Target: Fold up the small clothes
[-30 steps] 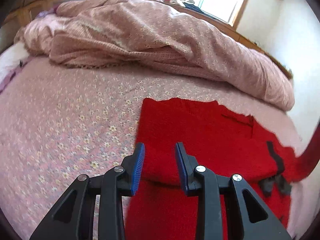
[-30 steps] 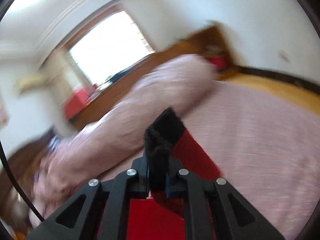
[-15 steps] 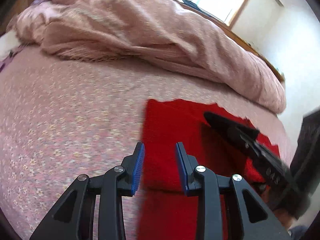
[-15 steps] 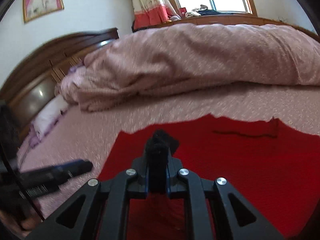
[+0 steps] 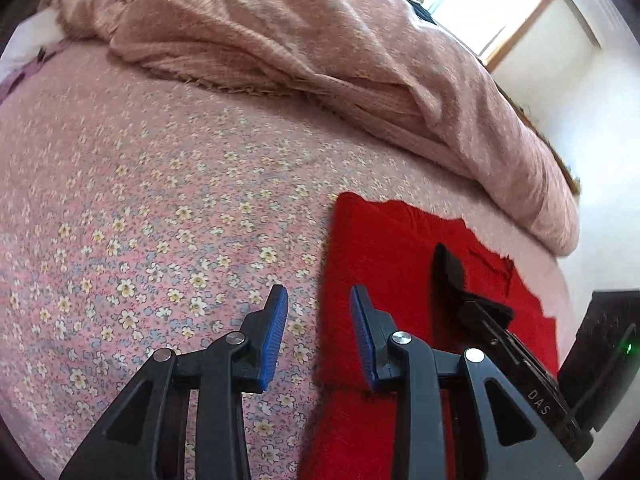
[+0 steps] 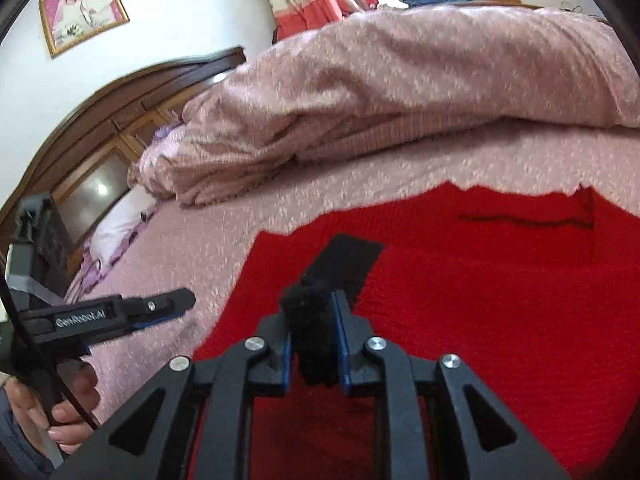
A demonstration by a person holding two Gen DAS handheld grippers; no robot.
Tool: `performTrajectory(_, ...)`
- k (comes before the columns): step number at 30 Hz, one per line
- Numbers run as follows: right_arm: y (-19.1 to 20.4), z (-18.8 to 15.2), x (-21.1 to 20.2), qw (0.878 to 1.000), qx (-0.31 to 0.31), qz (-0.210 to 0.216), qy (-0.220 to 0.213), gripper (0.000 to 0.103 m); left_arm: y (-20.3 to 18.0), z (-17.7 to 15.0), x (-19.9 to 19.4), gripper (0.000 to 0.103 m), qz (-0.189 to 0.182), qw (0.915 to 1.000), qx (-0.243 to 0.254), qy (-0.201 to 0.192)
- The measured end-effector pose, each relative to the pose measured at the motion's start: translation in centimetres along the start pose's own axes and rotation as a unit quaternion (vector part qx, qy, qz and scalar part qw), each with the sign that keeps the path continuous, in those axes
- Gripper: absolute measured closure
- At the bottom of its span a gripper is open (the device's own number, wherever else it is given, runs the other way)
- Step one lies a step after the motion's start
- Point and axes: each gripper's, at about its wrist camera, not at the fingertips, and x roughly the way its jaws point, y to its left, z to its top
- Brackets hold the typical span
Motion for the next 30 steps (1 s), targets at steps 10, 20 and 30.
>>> performTrajectory(10, -0.9, 0.2, -4.8, 0.996, 0.024, 0.084, -0.020, 0.046, -3.5, -1.3, -0.5, 0.078, 0.011, 0.9954, 0.095, -0.009)
performTrajectory(20, -6.9, -3.2, -17.1, 0.997, -0.035, -0.060, -0.021, 0.046, -6.2, -2.5, 0.0, 0.066, -0.123, 0.9875, 0.092, 0.037)
performTrajectory(30, -15.9, -4.2, -19.2, 0.993, 0.042, -0.091, -0.058, 0.059, -9.1, -2.8, 4.5, 0.097, -0.079, 0.9927, 0.074, 0.054)
